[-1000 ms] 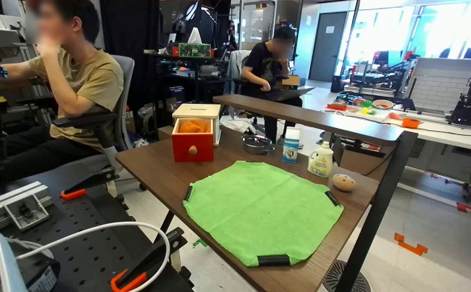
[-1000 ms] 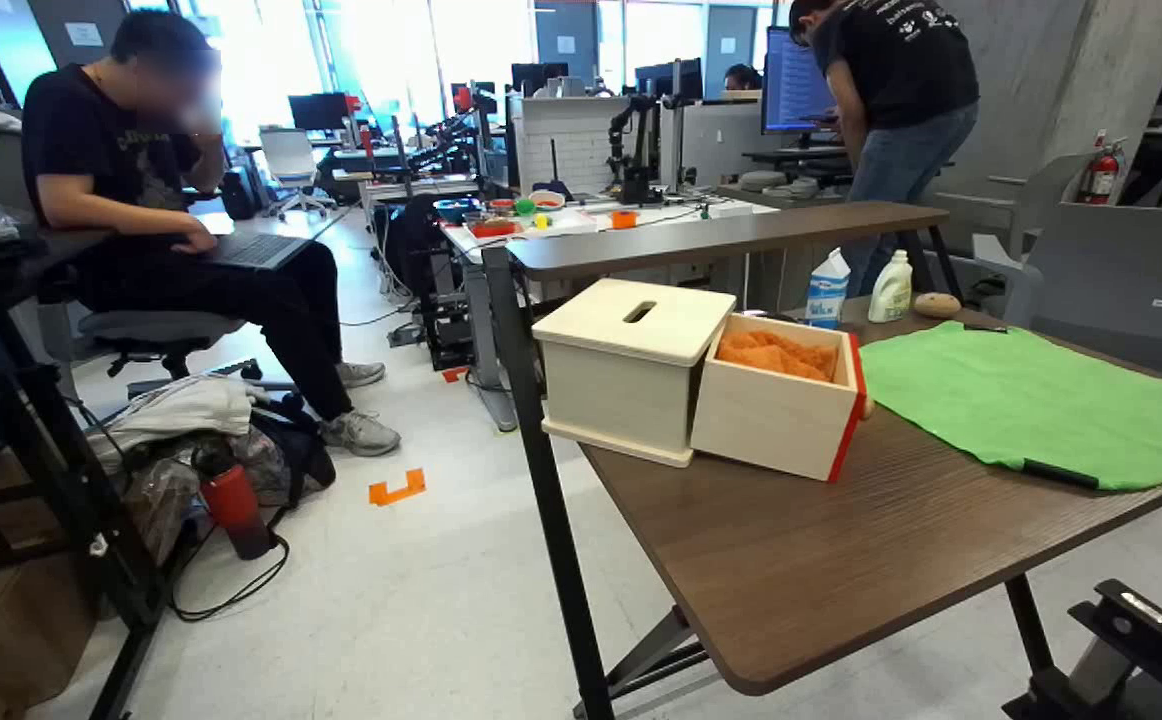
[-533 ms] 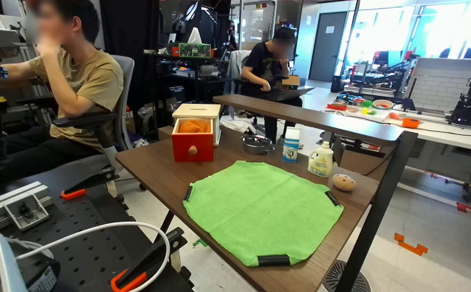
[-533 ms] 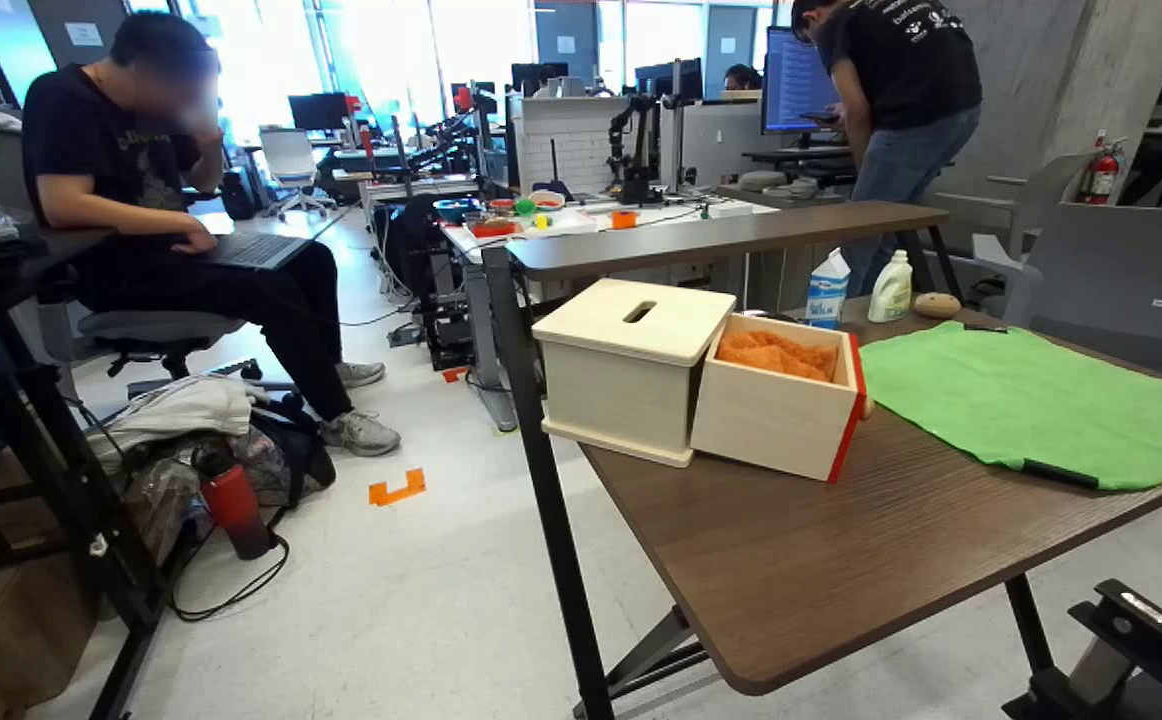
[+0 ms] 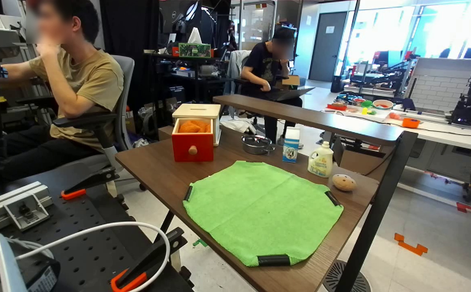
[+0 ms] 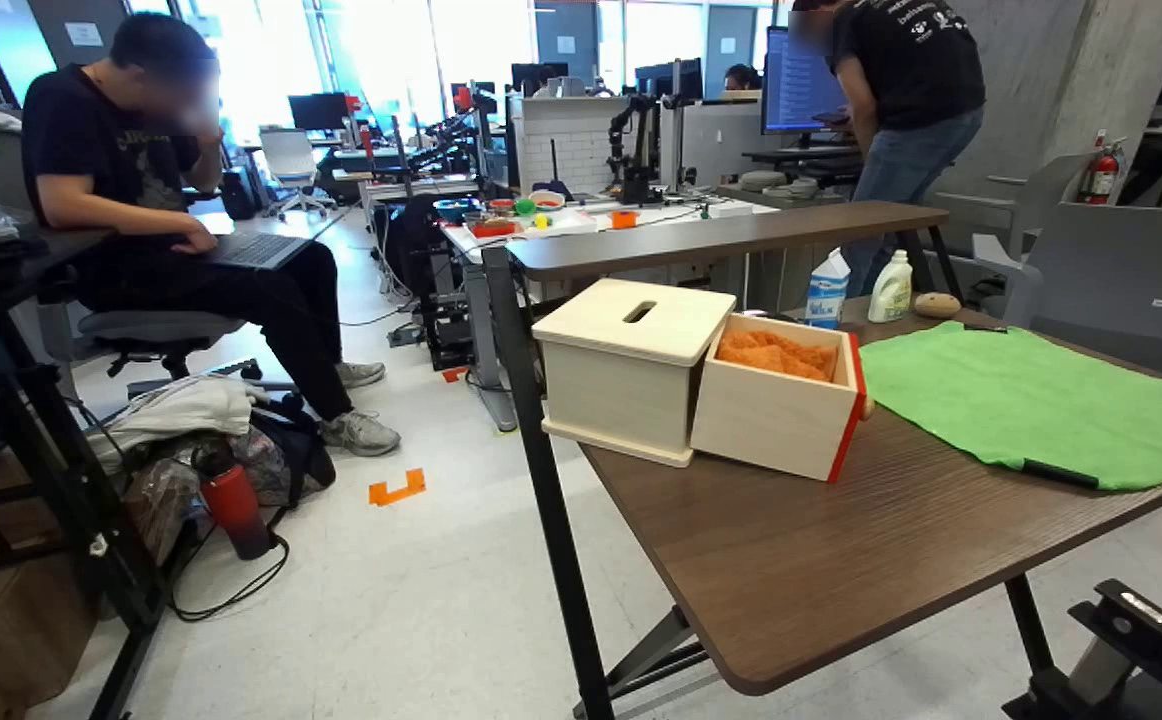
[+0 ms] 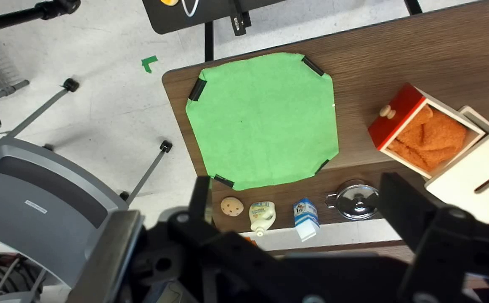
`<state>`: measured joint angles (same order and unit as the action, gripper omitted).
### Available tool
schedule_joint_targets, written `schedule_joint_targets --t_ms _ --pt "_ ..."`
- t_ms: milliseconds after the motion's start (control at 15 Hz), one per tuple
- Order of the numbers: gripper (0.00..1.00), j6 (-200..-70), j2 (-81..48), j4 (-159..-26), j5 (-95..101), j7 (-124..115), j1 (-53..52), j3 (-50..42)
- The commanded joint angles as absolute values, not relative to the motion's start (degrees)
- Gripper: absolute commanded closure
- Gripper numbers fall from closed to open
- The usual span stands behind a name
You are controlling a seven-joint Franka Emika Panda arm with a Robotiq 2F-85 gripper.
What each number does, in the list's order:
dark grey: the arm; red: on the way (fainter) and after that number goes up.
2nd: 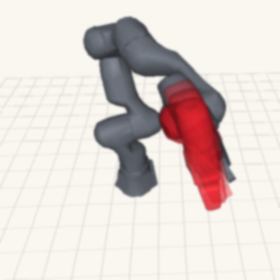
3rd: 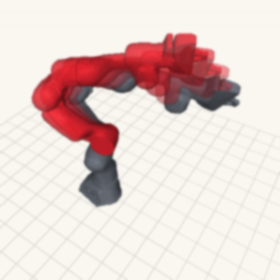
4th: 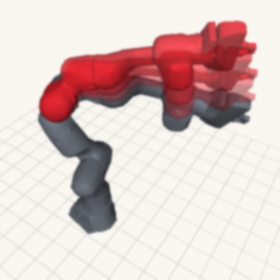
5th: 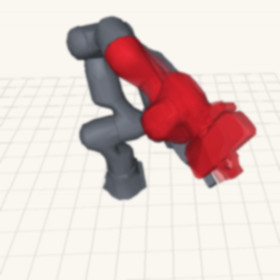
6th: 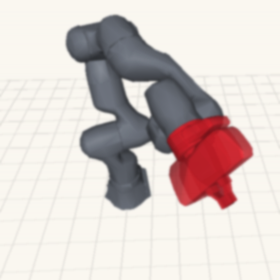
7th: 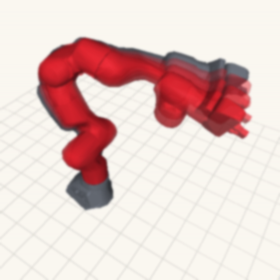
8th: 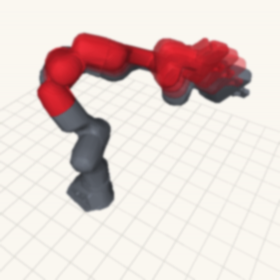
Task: Fold the cloth on the table
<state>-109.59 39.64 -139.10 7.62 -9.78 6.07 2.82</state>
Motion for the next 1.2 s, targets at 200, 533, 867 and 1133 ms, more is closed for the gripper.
schedule_joint_targets --t_ms 200,533,867,1133 --pt "0.00 -109.46 39.59 -138.99 7.89 -10.00 5.60 2.45" --pt "0.00 -109.87 38.61 -139.59 7.47 -9.11 5.11 2.14" --pt "0.00 -112.13 34.81 -142.86 7.87 -4.82 3.77 1.13" --pt "0.00 -120.19 30.52 -147.05 9.59 5.11 1.98 -0.73"
